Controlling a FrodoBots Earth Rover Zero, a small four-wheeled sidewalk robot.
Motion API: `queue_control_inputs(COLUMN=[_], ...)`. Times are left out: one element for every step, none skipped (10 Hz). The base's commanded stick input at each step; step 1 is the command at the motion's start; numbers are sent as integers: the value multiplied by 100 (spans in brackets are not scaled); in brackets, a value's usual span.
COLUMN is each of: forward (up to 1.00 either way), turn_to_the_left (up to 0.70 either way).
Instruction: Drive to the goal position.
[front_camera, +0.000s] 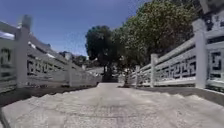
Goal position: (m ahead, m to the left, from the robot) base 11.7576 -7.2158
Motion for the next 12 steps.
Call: queue_control_inputs(forward=[45,45,45,45,45,45,45,45,45,45,45,45], turn_to_the_left=[0,0,0,0,0,0,0,0,0,0,0,0])
